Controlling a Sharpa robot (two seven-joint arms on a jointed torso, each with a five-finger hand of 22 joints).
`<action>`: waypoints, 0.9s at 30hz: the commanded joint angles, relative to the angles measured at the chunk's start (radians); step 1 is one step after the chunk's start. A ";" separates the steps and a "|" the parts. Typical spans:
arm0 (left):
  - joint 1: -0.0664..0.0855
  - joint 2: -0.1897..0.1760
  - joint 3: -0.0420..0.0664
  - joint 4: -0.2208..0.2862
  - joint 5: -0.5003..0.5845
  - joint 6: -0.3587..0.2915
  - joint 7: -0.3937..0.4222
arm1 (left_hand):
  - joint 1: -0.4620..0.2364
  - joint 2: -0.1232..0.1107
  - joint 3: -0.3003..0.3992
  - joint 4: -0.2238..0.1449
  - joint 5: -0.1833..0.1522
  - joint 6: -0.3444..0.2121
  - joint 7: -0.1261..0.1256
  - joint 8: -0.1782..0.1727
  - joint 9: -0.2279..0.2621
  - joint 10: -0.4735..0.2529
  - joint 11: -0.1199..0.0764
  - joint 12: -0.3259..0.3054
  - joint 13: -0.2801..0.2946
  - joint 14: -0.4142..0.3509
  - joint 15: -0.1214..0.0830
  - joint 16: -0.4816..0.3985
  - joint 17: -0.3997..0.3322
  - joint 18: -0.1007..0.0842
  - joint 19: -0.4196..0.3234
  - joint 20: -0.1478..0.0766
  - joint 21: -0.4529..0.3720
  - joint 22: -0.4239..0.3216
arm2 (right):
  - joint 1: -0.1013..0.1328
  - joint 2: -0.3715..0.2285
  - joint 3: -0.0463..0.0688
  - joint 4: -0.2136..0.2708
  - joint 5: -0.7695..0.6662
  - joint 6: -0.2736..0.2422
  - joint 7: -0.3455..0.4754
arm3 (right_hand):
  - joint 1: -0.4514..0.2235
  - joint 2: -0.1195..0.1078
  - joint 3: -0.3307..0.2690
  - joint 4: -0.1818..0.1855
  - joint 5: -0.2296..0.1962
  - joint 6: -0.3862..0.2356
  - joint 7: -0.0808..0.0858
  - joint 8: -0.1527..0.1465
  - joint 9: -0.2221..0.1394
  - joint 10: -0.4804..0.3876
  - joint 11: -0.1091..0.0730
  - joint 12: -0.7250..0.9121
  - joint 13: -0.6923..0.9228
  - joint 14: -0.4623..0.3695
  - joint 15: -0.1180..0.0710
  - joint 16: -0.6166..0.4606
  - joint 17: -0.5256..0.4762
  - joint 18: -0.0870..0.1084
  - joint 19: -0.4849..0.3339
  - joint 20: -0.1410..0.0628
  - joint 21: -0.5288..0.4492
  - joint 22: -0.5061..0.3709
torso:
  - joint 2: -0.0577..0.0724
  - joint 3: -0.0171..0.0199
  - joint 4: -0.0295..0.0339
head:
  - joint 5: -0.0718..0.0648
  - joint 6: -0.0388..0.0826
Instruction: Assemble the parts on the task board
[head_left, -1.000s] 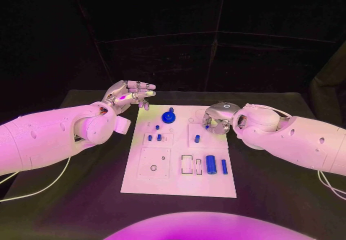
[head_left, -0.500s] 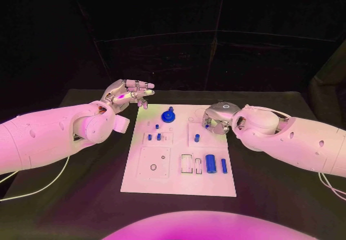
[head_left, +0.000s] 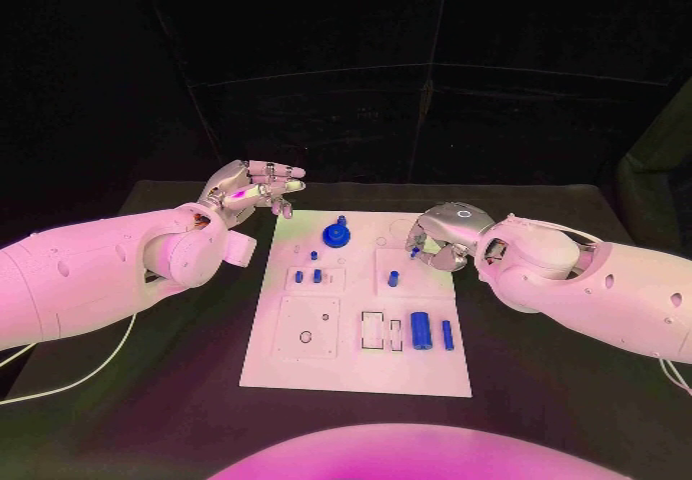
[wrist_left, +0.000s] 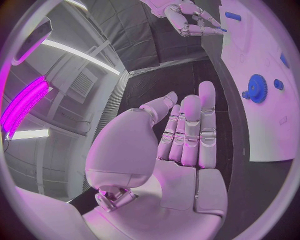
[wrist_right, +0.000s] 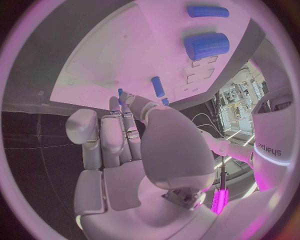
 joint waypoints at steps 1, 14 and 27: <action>0.002 0.000 0.001 0.000 0.006 0.001 0.012 | 0.001 0.008 -0.005 -0.002 -0.002 0.001 0.008 0.004 -0.002 -0.006 0.003 0.007 0.000 -0.007 0.001 -0.004 -0.002 0.013 -0.007 0.001 -0.006 -0.001 | 0.002 -0.017 0.003 0.042 0.031 -0.064 0.001 | -0.006 0.000 0.007 -0.002 0.001 0.004 0.002 -0.005 -0.001 0.004 0.001 0.000 -0.001 0.032 -0.005 -0.001 0.000 -0.020 0.008 0.000 0.005 0.005 | 0.001 0.0007 0.0005 | 0.005 0.000; 0.002 0.004 0.001 0.007 0.006 0.003 0.011 | 0.002 0.007 -0.005 -0.002 -0.002 0.000 0.008 0.004 -0.002 -0.006 0.003 0.007 -0.001 -0.007 0.001 -0.004 -0.002 0.013 -0.007 0.001 -0.006 -0.002 | 0.003 0.018 0.007 0.180 0.082 -0.064 0.028 | -0.007 -0.001 0.011 -0.005 0.003 0.004 0.002 -0.007 -0.002 0.004 0.001 -0.002 -0.003 0.032 -0.005 0.001 0.000 -0.021 0.009 -0.001 0.010 0.011 | 0.002 -0.0015 0.0039 | 0.033 -0.010; 0.002 0.015 0.001 0.012 0.006 0.005 0.009 | 0.002 0.007 -0.006 -0.003 -0.002 0.000 0.009 0.004 -0.002 -0.008 0.004 0.007 -0.001 -0.007 0.002 -0.004 -0.003 0.013 -0.007 0.001 -0.007 -0.002 | -0.021 0.177 -0.001 0.118 0.093 0.023 0.073 | -0.008 -0.002 0.014 -0.009 0.007 0.002 0.004 -0.010 -0.003 0.003 0.003 -0.005 -0.005 0.032 -0.004 0.000 -0.002 -0.022 0.009 0.000 0.013 0.013 | 0.002 -0.0027 0.0034 | 0.080 -0.032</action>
